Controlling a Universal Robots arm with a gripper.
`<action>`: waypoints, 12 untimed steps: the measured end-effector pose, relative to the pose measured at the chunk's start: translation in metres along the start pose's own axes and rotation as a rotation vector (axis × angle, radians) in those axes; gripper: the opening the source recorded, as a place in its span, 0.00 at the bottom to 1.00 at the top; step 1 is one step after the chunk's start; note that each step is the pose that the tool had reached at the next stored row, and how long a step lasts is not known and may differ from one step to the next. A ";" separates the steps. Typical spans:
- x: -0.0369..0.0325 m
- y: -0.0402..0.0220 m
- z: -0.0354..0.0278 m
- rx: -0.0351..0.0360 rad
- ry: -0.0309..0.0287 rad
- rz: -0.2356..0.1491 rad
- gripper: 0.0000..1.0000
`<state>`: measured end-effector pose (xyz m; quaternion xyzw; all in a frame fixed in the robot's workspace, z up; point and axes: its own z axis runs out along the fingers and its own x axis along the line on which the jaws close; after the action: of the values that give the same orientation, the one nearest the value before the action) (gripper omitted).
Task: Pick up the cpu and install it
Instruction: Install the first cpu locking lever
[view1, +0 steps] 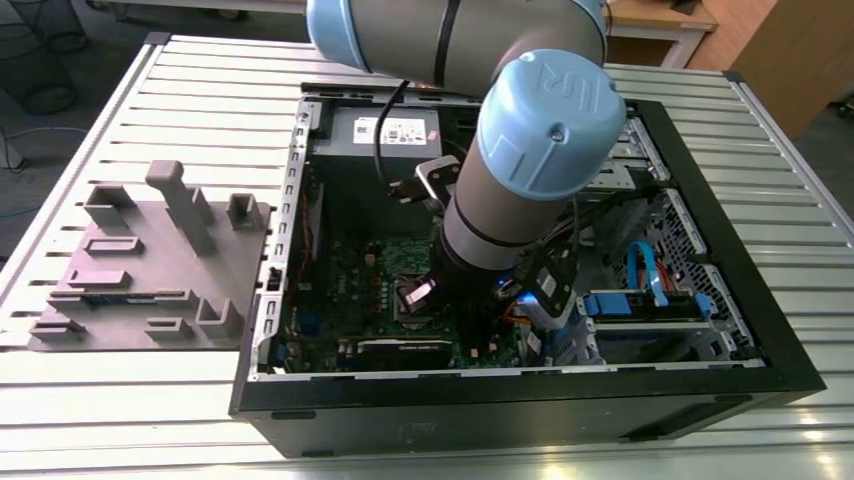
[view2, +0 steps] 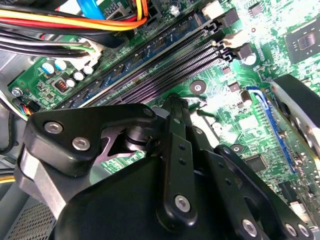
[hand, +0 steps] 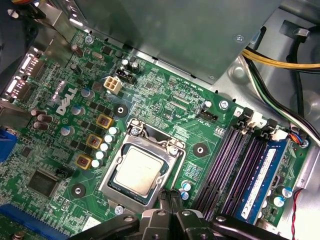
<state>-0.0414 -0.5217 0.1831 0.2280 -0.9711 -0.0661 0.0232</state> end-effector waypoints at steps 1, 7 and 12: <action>0.0000 0.0000 0.0001 0.0000 -0.0001 0.000 0.11; 0.0010 0.0005 -0.0005 -0.0013 -0.0012 0.000 0.11; 0.0010 0.0016 -0.0061 -0.0023 -0.0021 0.000 0.11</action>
<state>-0.0425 -0.5215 0.1894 0.2279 -0.9711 -0.0674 0.0224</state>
